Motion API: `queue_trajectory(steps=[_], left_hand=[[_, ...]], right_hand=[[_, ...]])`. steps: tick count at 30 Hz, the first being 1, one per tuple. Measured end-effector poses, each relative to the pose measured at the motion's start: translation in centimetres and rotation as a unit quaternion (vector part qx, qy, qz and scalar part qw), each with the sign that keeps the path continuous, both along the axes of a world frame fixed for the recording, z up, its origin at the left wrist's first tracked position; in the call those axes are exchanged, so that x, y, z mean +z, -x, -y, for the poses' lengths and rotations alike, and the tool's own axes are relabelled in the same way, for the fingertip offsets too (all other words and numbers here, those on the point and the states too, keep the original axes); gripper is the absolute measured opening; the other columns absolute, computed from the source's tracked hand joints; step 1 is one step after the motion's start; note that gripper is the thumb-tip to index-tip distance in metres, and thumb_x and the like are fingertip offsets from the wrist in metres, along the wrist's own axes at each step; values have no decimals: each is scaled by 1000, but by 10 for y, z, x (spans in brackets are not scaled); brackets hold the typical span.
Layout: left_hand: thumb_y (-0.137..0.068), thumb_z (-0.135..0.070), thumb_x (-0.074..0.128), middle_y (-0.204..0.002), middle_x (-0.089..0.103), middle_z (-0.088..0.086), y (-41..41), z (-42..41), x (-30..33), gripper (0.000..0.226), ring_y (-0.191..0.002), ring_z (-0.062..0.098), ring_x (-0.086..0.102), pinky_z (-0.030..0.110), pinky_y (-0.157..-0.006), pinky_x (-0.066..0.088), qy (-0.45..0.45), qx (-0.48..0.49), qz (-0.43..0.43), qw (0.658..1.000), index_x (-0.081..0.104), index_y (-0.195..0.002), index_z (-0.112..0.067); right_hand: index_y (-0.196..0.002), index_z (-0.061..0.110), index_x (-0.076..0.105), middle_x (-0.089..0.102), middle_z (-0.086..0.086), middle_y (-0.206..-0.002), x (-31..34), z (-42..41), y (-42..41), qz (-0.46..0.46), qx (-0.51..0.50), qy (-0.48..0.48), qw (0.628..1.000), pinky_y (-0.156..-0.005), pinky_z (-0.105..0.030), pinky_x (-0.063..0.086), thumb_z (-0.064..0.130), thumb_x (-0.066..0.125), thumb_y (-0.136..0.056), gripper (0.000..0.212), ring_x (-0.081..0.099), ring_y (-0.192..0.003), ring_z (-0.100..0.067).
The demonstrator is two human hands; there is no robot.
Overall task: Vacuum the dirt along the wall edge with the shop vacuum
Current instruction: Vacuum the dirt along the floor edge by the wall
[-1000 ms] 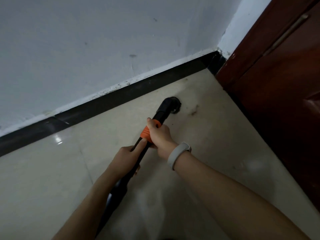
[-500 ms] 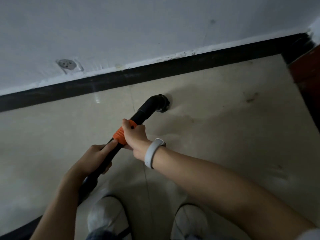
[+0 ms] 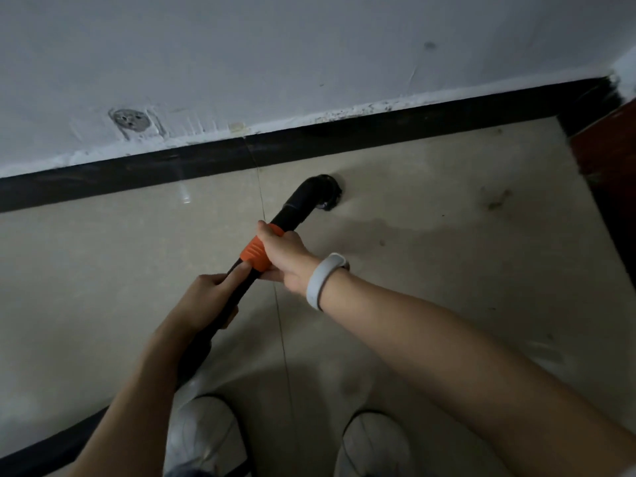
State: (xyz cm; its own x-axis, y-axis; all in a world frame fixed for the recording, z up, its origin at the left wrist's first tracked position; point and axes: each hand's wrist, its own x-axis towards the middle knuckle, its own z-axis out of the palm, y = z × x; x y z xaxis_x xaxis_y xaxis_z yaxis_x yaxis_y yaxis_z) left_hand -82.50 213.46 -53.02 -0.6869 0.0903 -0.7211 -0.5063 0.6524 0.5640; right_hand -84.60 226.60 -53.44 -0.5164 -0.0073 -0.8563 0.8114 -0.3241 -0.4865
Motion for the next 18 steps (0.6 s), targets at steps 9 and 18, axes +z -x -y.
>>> queue_trajectory(steps=[9,18], left_hand=[[-82,-57,44,-48,54,13,-13,-14,-9,59,-44,22,48,31,-53,43,-32,-87,69,993,56,-68,-1],[-87,-61,39,-50,57,14,12,-69,-13,62,-43,22,51,30,-55,46,-27,-79,-4,996,58,-66,-6]], right_hand=[[-129,4,36,54,-2,-96,-3,-19,-37,22,-65,-23,997,-80,-35,56,39,50,-95,51,58,-93,-19],[-134,7,37,55,-12,-123,-7,-62,-1,15,-80,-95,992,-88,-46,54,45,54,-90,61,58,-109,-30]])
